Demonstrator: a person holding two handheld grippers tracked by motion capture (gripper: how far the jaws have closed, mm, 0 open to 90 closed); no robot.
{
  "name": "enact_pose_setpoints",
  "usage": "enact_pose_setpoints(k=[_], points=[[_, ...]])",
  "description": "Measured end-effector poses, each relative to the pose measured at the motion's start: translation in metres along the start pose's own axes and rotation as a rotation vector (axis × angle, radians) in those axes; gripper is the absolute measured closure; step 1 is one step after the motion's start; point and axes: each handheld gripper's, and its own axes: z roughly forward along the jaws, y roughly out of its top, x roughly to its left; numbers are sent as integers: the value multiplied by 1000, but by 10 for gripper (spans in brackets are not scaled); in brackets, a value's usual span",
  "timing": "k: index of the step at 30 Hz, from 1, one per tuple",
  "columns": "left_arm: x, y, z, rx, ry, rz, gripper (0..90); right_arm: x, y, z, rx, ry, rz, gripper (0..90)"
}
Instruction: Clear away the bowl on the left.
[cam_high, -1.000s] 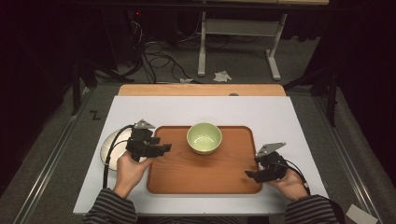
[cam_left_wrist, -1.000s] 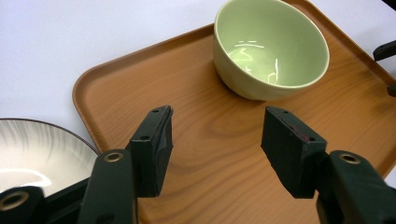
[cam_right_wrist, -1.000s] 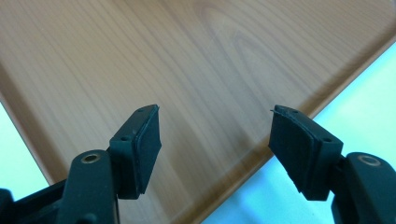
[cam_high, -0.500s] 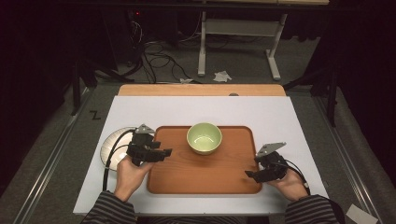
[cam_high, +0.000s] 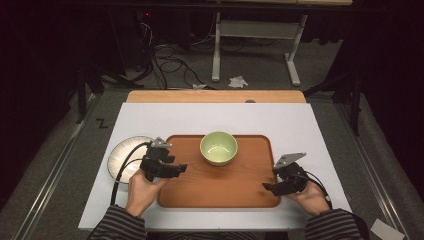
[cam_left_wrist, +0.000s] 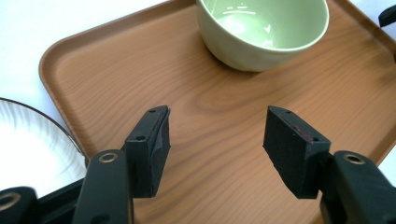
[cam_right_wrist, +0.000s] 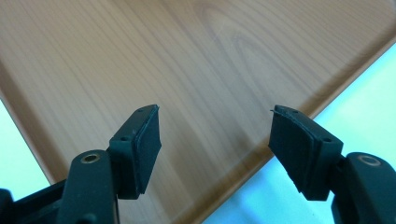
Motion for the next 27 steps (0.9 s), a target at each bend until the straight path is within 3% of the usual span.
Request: enact_pose_setpoints(k=[27], points=[[-8, -4, 22, 75, -15, 28, 400, 1, 0, 1, 4, -1, -1, 354]])
